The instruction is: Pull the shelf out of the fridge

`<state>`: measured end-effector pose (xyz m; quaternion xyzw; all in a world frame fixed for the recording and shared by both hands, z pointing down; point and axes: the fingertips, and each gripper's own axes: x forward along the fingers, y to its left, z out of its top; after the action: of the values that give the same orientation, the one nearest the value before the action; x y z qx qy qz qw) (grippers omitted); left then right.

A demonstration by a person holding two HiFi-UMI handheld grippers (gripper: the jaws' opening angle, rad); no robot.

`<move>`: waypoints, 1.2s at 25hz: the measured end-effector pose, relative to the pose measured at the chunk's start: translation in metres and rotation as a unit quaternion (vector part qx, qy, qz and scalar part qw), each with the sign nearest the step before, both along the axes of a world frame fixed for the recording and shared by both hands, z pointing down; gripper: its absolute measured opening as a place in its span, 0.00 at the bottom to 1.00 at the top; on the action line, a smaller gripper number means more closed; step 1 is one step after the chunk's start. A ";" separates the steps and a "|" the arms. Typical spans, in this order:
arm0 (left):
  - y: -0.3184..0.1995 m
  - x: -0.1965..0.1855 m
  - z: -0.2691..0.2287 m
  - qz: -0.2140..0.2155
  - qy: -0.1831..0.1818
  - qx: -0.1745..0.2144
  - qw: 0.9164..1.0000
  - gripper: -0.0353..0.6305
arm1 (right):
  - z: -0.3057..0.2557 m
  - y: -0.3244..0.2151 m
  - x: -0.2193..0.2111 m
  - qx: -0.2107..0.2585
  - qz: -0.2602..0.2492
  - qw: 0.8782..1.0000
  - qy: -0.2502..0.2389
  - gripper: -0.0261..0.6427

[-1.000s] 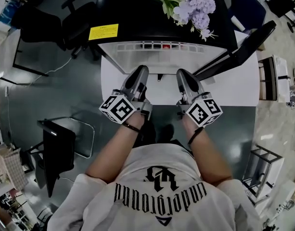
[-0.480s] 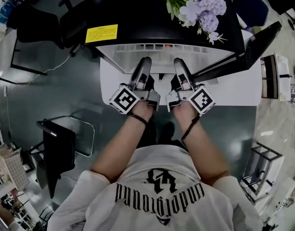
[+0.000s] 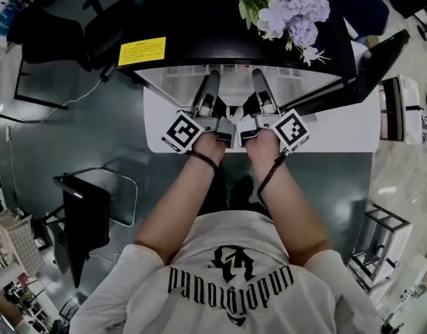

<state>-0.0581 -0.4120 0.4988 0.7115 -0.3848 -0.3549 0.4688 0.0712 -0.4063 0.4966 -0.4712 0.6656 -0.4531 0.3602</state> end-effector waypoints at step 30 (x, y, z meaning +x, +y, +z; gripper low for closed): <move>-0.013 0.005 0.003 0.013 0.009 0.002 1.000 0.17 | 0.006 -0.010 -0.002 -0.020 0.001 0.998 -0.053 0.11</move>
<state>-0.0534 -0.4249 0.5019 0.7137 -0.3709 -0.3562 0.4756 0.0692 -0.4162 0.5029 -0.4542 0.6358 -0.4906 0.3857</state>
